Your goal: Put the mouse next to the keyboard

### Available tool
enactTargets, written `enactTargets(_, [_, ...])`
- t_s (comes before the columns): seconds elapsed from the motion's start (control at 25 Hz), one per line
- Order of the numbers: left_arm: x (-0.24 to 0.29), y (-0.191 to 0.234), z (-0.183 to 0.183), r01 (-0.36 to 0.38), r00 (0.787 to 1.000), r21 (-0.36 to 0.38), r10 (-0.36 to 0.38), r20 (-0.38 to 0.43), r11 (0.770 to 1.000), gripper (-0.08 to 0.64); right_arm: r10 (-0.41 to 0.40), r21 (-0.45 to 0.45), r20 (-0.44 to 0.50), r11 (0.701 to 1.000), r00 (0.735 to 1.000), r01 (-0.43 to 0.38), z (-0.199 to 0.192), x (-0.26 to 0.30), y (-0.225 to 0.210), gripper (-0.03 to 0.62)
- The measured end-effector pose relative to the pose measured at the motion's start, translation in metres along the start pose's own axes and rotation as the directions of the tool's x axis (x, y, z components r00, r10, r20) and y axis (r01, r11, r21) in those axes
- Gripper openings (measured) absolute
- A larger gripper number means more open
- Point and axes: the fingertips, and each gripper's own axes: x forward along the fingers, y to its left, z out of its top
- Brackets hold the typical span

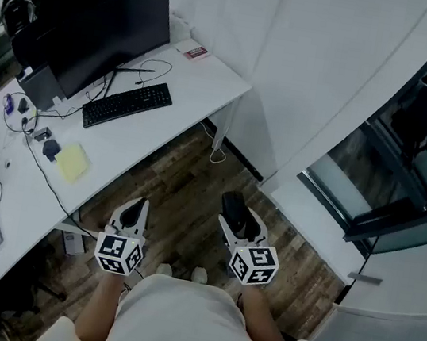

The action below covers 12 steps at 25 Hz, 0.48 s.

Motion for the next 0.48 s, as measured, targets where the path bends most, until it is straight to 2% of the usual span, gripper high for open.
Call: enactTargets(0.48, [-0.0040, 0.0062, 0.0048, 0.015, 1.000, 0.002, -0.015, 0.015, 1.000, 0.011, -0.002, 0.008, 0.015, 1.000, 1.000, 0.002, 0.0029, 0.0022, 0.0106, 0.316])
